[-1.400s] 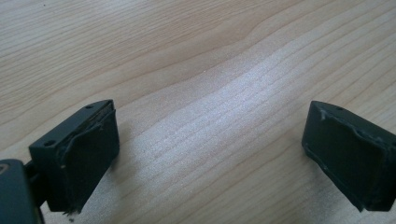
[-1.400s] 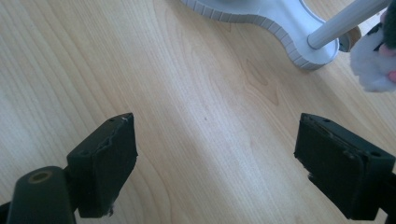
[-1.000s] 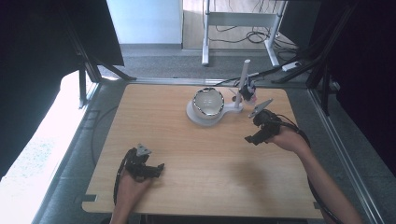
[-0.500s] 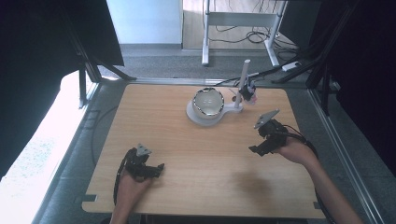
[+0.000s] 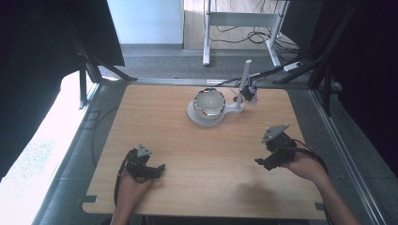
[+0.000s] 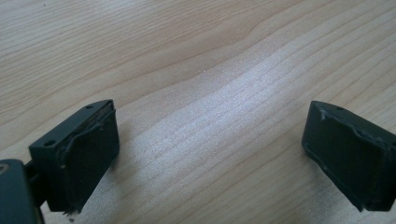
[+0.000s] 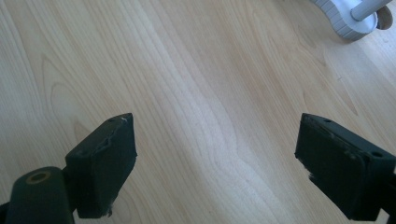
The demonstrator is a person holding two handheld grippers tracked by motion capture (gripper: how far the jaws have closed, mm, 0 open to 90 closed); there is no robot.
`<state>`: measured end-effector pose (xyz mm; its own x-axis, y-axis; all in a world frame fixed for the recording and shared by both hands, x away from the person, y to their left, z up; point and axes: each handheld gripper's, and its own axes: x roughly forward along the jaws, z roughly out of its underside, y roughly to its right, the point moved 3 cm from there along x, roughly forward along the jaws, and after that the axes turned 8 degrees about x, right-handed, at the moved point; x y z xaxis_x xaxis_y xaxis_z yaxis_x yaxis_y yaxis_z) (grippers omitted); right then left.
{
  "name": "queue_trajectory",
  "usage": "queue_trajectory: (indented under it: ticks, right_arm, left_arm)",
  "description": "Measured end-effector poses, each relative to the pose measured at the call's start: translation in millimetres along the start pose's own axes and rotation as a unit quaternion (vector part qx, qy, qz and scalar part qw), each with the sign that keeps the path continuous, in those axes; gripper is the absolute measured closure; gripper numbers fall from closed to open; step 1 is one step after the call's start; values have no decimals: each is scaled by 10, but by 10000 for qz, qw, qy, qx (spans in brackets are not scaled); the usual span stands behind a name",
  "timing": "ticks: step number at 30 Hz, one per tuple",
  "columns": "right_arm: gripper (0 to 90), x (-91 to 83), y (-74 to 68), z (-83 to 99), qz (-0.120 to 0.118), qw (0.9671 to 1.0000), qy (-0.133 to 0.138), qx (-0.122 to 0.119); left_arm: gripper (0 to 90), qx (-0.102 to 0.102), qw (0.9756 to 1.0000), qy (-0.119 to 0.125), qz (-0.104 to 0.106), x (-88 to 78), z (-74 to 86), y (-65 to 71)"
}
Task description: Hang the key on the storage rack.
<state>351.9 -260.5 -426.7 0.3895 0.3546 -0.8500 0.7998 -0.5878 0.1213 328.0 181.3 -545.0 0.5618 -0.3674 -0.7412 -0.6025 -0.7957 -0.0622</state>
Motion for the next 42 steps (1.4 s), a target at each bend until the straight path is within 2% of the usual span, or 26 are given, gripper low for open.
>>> queue_trajectory:
  ticks: [5,13,18,25,29,34,38,42]
  right_arm:
    - [125,27,-58,125,-23,9997,171,163]
    - [110,177,-169,306,54,9990,299,318]
    - [99,311,-230,393,6,9976,450,517]
    - [80,550,-344,482,30,9953,686,681]
    - [69,702,-400,555,-13,9948,712,730]
    - [48,815,-424,639,-119,9908,963,942]
    - [14,864,-414,689,-234,9854,1189,1196]
    - [0,885,-388,693,-357,9842,1108,1334]
  left_arm:
    - [40,-2,10000,-1,-2,0,0,1]
    - [40,-2,10000,0,-2,0,0,1]
    - [40,-4,10000,3,-2,0,0,1]
    - [41,-3,10000,4,-4,0,0,1]
    - [41,-3,10000,5,-2,0,0,0]
    - [41,-4,10000,5,-3,0,0,0]
    - [41,-4,10000,5,-4,0,0,1]
    - [41,-3,10000,3,-4,0,0,1]
